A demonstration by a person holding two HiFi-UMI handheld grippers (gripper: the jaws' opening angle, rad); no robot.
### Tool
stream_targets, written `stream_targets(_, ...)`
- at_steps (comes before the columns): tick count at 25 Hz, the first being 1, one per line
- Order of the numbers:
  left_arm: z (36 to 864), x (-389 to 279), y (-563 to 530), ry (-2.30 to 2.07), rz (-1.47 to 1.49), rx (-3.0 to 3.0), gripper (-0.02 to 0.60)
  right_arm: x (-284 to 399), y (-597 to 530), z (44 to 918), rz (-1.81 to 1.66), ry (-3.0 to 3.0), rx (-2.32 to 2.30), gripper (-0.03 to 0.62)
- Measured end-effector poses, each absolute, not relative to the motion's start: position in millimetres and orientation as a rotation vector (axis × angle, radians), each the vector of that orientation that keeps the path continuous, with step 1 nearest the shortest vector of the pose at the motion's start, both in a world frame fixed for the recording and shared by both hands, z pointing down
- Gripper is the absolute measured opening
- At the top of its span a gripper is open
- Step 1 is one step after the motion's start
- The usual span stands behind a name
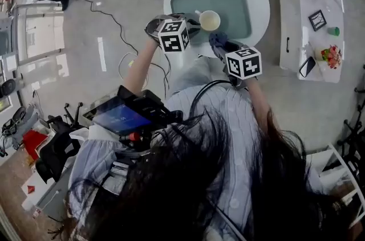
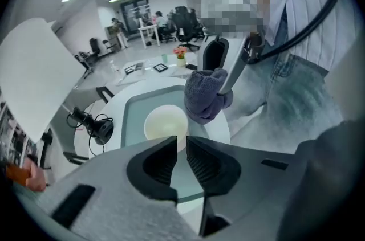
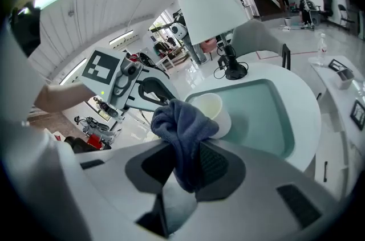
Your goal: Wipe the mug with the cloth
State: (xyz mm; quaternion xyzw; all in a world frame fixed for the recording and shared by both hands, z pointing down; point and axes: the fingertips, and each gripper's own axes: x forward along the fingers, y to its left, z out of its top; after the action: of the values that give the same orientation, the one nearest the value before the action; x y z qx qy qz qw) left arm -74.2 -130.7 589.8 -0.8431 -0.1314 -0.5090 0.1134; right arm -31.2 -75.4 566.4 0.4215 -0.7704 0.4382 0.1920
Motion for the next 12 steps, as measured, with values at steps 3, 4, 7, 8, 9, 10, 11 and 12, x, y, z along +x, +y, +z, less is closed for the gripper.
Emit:
stream_targets(3, 600, -73, -133, -0.563, -1.493, -2.333, 0.039, -39, -74, 574, 1.265, -2.144, 1.175, 0.098)
stream_targets(4, 603, -73, -134, -0.609, -1.49, -2.289, 0.045, -41, -75, 576, 1.273, -2.139, 1.172, 0.098)
stream_targets(7, 614, -75, -136, -0.748, -1.496, -2.128, 0.093, -47, -77, 583, 1.308, -2.125, 1.17, 0.098)
stream_targets(8, 619, -77, -137, -0.79, -1.5, -2.067, 0.103, -49, -77, 586, 1.323, -2.121, 1.17, 0.098)
stream_targets(9, 623, -78, -138, -0.829, -1.5, -2.016, 0.107, -51, -78, 588, 1.336, -2.118, 1.168, 0.098)
stream_targets(10, 624, -78, -138, -0.863, -1.495, -1.981, 0.107, -53, -78, 589, 1.343, -2.116, 1.163, 0.098)
stream_targets(11, 625, -77, -138, -0.892, -1.49, -1.96, 0.107, -55, -79, 591, 1.347, -2.116, 1.156, 0.098)
stream_targets(12, 624, -77, -139, -0.916, -1.486, -1.946, 0.107, -58, -80, 592, 1.349, -2.117, 1.148, 0.099)
